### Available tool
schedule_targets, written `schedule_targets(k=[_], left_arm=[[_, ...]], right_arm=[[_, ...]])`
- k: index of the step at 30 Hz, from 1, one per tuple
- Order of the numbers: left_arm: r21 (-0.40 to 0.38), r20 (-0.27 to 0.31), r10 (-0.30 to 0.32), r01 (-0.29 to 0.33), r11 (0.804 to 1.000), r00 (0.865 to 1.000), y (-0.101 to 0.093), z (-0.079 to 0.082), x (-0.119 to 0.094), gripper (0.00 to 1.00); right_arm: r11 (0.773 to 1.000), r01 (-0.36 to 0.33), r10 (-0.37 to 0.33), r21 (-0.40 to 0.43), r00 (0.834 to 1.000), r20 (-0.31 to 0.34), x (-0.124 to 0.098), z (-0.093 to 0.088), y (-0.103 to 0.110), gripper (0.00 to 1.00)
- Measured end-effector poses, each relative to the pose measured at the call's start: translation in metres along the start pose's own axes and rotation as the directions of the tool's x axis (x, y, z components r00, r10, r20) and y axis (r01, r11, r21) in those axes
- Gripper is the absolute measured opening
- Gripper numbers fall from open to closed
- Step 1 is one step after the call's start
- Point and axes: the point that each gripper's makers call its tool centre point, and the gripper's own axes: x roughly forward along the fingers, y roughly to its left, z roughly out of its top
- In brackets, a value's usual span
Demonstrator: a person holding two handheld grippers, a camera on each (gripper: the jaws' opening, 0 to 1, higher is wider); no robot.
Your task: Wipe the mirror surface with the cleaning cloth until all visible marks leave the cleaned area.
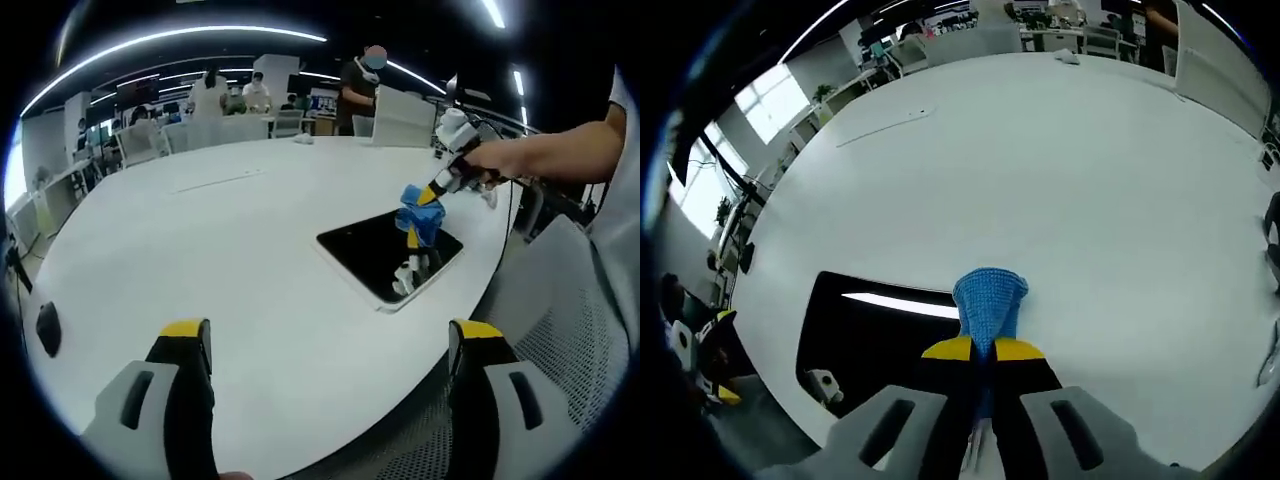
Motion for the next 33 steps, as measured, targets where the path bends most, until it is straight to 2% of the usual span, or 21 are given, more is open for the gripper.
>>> schedule_targets(k=[4,16,33], left_arm=[[0.0,-0.001,-0.001,0.001,1.0,1.0,0.0,0.0,0.0,0.98],[0.002,-0.005,0.0,0.0,1.0,1.0,0.0,0.0,0.0,0.97],[0.006,-0.013,-0.009,0.009,1.0,1.0,0.003,-0.005,0.002,0.97]], right_arm=[[1.0,-0.008,0.008,0.014,1.0,-0.021,0.012,-0.004,0.003,0.0],[0.999,-0.034,0.035,0.028,0.999,-0.032,0.022,0.002,0.025,0.0],[0.998,-0.062,0.062,-0.004,0.997,-0.052,0.034,0.008,0.061,0.0]])
